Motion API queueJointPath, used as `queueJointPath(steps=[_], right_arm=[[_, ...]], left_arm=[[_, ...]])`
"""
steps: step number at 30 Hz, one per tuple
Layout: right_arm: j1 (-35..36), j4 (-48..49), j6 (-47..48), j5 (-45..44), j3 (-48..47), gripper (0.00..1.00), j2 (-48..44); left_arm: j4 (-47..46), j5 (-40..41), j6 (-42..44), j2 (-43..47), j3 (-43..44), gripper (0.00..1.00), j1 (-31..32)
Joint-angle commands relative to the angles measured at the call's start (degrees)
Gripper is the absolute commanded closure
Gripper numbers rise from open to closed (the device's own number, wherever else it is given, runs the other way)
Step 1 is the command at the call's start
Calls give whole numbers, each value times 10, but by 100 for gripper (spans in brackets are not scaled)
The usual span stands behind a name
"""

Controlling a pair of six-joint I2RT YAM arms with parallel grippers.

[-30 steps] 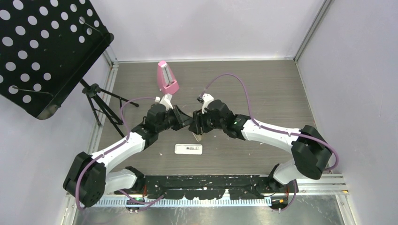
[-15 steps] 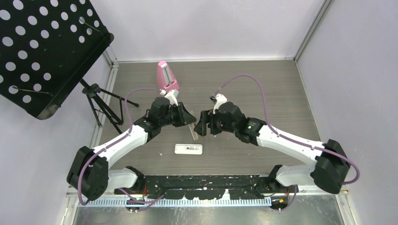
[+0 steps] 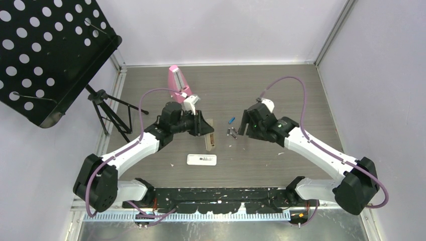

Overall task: Load the batteries into the remote control
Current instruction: Pick up the battery from the center of the board.

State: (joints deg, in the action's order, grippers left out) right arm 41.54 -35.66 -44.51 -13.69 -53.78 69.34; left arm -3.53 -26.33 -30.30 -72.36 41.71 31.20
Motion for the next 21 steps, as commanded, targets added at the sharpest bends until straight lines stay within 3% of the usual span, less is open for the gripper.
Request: queueJointPath(steps=[1, 12, 16, 21], right_arm=[[-73, -23, -13, 2, 7, 26, -15], [-79, 54, -23, 56, -17, 33, 95], [-65, 68, 16, 50, -35, 43, 138], [-41, 85, 99, 33, -68, 50, 198]], left_arm=[[-103, -96, 59, 22, -10, 100, -2], [-168, -241, 53, 13, -19, 100, -2], [-163, -214, 58, 30, -34, 100, -3], [-130, -112, 68, 76, -53, 100, -4]])
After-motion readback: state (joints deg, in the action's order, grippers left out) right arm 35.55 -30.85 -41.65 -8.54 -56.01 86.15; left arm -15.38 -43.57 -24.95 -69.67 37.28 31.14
